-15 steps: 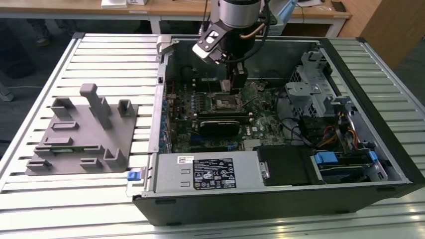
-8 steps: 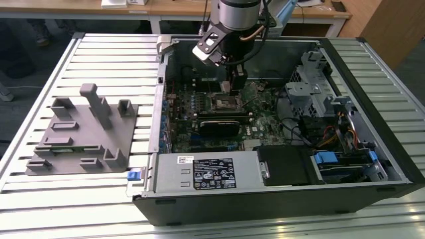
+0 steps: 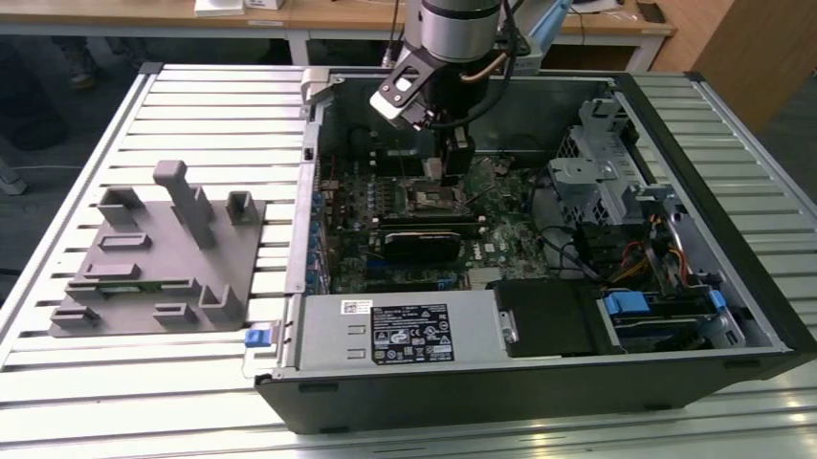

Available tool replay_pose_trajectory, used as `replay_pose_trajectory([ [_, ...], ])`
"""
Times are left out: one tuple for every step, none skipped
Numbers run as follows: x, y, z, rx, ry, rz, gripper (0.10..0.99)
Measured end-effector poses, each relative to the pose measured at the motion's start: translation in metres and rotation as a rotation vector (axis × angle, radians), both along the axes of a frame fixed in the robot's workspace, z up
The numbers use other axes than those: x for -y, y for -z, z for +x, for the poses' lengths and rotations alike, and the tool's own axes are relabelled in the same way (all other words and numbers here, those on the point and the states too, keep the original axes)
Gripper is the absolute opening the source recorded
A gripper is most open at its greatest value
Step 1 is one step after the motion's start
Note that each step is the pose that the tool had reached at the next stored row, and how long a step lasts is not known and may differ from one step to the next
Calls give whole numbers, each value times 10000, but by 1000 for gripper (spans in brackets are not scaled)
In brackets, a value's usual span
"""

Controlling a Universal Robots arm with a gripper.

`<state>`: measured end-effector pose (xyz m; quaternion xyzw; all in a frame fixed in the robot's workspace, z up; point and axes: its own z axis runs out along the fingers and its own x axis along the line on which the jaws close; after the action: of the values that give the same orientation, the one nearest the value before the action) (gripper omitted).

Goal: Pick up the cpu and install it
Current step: 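Place the cpu into insertion slot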

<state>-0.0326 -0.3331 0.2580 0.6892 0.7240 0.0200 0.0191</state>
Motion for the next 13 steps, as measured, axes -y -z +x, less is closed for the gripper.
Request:
replay_pose_trajectory([
  [0, 4, 0, 0, 0, 0, 541],
  [0, 8, 0, 0, 0, 0, 541],
  [0, 11, 0, 0, 0, -1, 541],
  [0, 14, 0, 0, 0, -1, 541],
  [0, 16, 0, 0, 0, -1, 541],
  [0, 20, 0, 0, 0, 0, 541],
  [0, 23, 0, 0, 0, -1, 541],
  [0, 27, 0, 1, -1, 0, 541],
  [-1, 33, 0, 1, 0, 0, 541],
  [-2, 40, 0, 0, 0, 0, 541],
  [-3, 49, 0, 0, 0, -1, 541],
  [-4, 59, 0, 1, 4, 0, 541],
  [-7, 69, -1, 0, 18, -1, 541],
])
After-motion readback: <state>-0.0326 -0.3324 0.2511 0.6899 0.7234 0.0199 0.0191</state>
